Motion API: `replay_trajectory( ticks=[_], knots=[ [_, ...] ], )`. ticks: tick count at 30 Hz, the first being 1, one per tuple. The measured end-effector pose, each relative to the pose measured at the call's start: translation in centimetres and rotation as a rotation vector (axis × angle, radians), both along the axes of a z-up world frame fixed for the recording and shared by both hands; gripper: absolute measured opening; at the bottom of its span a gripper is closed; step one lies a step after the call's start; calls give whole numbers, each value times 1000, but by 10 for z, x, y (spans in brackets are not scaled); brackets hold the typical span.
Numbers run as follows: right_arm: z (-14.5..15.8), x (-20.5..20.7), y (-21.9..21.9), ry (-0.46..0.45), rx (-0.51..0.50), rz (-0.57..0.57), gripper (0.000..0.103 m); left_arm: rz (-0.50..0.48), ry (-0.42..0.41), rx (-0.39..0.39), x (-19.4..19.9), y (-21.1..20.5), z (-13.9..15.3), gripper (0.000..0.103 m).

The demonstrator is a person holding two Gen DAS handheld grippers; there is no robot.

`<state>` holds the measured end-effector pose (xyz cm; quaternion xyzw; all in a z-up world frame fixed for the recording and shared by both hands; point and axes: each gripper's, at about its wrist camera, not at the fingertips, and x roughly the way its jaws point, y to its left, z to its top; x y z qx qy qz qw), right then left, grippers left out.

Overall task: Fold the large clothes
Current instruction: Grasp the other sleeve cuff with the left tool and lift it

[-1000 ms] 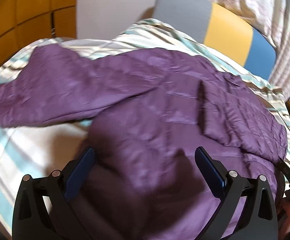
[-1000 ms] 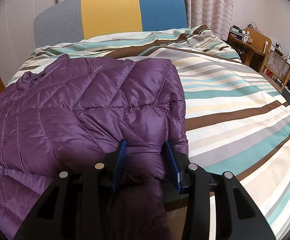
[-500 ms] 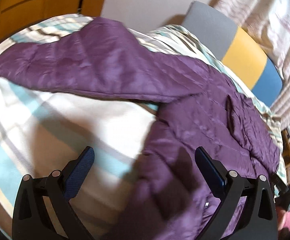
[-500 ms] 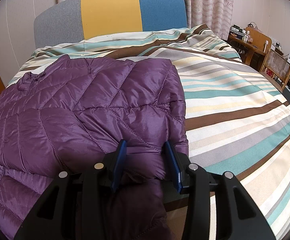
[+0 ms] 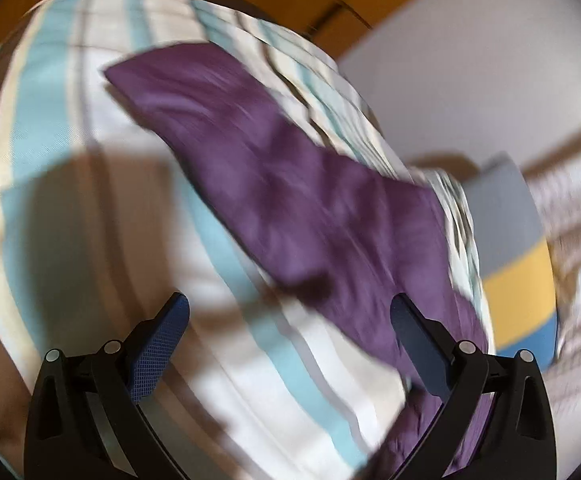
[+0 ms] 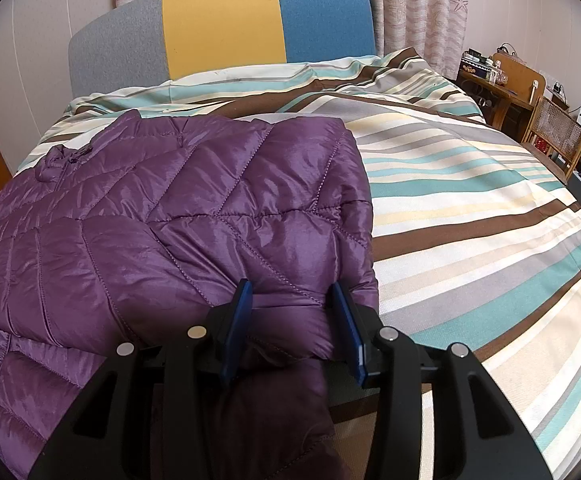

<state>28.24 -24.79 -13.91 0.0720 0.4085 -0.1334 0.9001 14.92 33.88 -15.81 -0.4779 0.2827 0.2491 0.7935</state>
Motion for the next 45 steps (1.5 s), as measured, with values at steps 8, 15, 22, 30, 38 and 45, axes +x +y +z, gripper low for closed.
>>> replay_trajectory(
  ticks=[8, 15, 22, 30, 38, 45],
  knots=[
    [0, 1, 0, 1, -4, 2, 42, 84, 9, 26, 4, 43, -6, 72],
    [-1, 1, 1, 2, -7, 3, 42, 185, 31, -33, 8, 71, -17, 23],
    [-1, 1, 1, 1, -6, 3, 42, 228, 34, 158, 3, 53, 16, 11],
    [-1, 0, 0, -3, 4, 5, 42, 152, -54, 420, 7, -11, 70, 11],
    [-1, -1, -2, -6, 10, 6, 42, -87, -125, 676, 44, -99, 110, 11],
    [0, -1, -2, -7, 12, 7, 43, -275, -157, 777, 69, -169, 115, 11]
  ],
)
